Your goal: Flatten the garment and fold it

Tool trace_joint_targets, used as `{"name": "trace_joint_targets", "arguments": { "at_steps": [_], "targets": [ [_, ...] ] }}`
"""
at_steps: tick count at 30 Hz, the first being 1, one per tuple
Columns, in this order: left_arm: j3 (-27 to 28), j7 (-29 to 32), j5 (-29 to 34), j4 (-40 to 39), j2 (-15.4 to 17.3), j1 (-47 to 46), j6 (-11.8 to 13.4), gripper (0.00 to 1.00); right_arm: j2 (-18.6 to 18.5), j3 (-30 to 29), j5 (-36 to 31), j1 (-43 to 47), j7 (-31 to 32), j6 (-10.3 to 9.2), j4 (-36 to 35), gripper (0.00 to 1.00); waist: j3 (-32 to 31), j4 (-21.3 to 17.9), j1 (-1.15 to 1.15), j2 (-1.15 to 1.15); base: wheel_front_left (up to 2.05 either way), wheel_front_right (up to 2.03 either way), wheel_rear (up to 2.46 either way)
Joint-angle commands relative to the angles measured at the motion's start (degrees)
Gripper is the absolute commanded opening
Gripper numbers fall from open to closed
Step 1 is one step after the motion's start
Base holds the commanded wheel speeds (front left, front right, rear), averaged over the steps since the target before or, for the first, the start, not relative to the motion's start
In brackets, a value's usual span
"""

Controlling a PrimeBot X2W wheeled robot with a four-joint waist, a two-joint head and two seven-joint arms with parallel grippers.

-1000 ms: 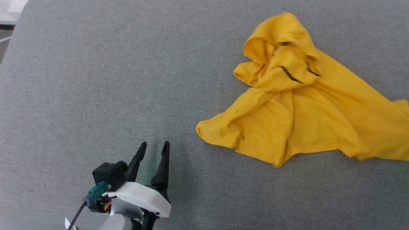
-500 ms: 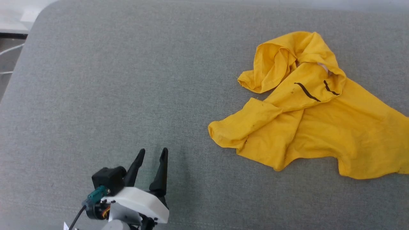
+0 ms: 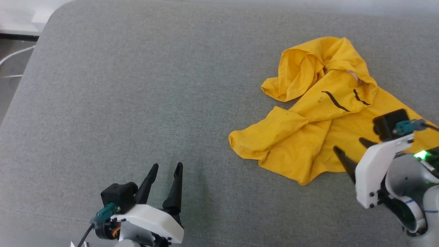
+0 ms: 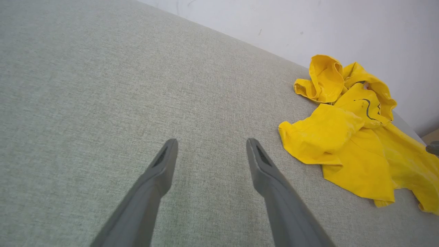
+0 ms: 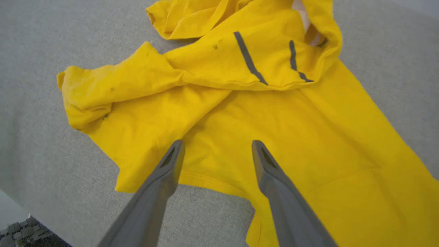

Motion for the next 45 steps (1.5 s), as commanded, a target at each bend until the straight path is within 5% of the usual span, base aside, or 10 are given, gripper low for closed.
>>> {"name": "trace_joint_targets", "arguments": {
  "at_steps": [1, 12, 13, 14, 16, 25, 37, 38, 40, 45],
  "targets": [
    [0.04, -0.57, -0.21, 0.05, -0.23, -0.44, 0.06, 1.0, -0.99, 1.42, 0.12, 0.35, 0.06, -0.06, 0.3, 1.0, 0.45, 0.47, 0.0, 0.0, 0.0, 0.0, 0.0],
    [-0.61, -1.1, -0.48, 1.4, -1.1, -2.06, -0.58, 1.0, -1.07, 8.17, -2.12, -3.54, -2.49, -0.06, 14.86, 1.0, 1.54, 2.3, 0.0, 0.0, 0.0, 0.0, 0.0],
    [-0.65, -1.16, -0.49, 1.47, -1.18, -2.23, -0.62, 1.0, -0.72, 7.88, -2.38, -4.1, -3.1, -0.06, 16.18, 0.47, 1.65, 2.4, 0.0, 0.0, 0.0, 0.0, 0.0],
    [-0.65, -1.16, -0.49, 1.47, -1.18, -2.23, -0.62, 1.0, -0.72, 7.88, -2.38, -4.1, -3.1, -0.06, 16.18, 0.47, 1.65, 2.4, 0.0, 0.0, 0.0, 0.0, 0.0],
    [-0.7, -1.3, -0.48, 1.58, -1.29, -2.52, -0.67, 1.0, -0.9, 8.16, -3.52, -5.28, -4.34, -0.06, 18.13, 0.0, 1.87, 2.51, 0.0, 0.0, 0.0, 0.0, 0.0],
    [0.06, -1.95, -0.69, 1.47, -0.78, -2.11, -0.18, 1.0, -1.91, 5.03, 0.16, -5.52, -3.83, -0.06, 14.46, 0.0, 1.85, 0.08, 0.0, 0.0, 0.0, 0.0, 0.0],
    [0.18, -1.46, -1.06, 0.63, 0.21, -1.08, 0.35, 1.0, -2.42, -2.33, 3.47, 10.82, 5.26, -0.06, 3.54, 0.0, 0.8, -3.33, 0.0, 0.0, 0.0, 0.0, 0.0],
    [0.16, -1.4, -1.04, 0.54, 0.28, -1.11, 0.39, 1.0, -1.67, -2.8, 3.13, 11.09, 4.39, -0.06, 3.65, 0.06, 0.69, -3.55, 0.0, 0.0, 0.0, 0.0, 0.0],
    [0.02, -1.36, -0.82, 0.25, 0.53, -1.29, 0.35, 1.0, 0.28, -4.12, 1.51, 10.72, 0.91, -0.06, 3.77, 1.0, 0.34, -3.92, 0.0, 0.0, 0.0, 0.0, 0.0],
    [0.25, -1.23, -0.72, -2.66, 1.29, -2.14, 0.11, 1.0, 6.02, -6.98, 1.69, 8.47, -10.5, -0.06, 2.23, 1.0, -0.66, -5.03, 0.0, 0.0, 0.0, 0.0, 0.0]
  ]
}}
